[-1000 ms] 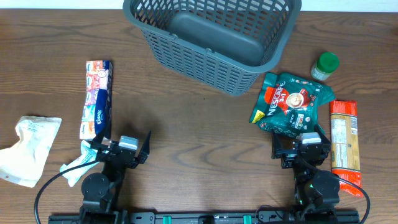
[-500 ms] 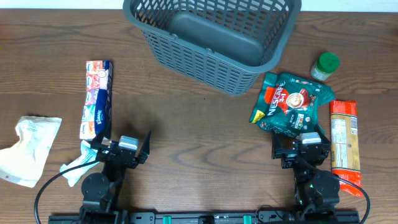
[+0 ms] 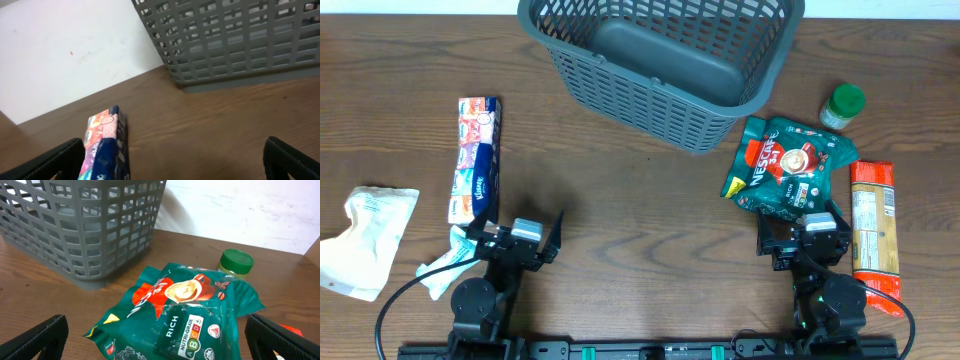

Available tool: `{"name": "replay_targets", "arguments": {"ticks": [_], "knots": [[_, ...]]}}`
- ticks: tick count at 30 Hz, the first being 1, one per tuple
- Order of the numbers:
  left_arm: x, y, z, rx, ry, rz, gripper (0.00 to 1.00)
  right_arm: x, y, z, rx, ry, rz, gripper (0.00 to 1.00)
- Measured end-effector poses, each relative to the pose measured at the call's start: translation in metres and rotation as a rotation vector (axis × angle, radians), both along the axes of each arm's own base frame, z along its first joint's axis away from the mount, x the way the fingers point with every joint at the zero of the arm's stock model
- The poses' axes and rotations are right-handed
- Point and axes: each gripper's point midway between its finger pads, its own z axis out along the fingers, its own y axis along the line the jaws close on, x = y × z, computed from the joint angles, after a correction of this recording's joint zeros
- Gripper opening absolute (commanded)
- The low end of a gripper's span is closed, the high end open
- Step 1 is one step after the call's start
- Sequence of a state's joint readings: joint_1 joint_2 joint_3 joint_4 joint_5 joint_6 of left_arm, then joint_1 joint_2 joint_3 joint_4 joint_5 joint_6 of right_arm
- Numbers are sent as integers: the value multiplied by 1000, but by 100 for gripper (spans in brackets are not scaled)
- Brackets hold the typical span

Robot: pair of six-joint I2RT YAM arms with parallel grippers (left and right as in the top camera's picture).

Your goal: Pack container

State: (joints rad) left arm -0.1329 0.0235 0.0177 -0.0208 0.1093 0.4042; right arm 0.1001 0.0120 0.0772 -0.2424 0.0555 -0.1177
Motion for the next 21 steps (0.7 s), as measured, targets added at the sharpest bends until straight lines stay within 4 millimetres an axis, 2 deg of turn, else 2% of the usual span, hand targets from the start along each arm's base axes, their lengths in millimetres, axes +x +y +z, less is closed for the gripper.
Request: {"name": "replay_targets", "arguments": {"ticks": [8,14,21], "knots": [[-1,-4,1,-231,41,2,99,0,3,0,35,2,10,99],[-1,-5,1,-425,82,16,99,0,4,0,182,11,-6,99],[-1,-6,1,-505,99,22,99,-1,8,0,333,24,-12,99]]}}
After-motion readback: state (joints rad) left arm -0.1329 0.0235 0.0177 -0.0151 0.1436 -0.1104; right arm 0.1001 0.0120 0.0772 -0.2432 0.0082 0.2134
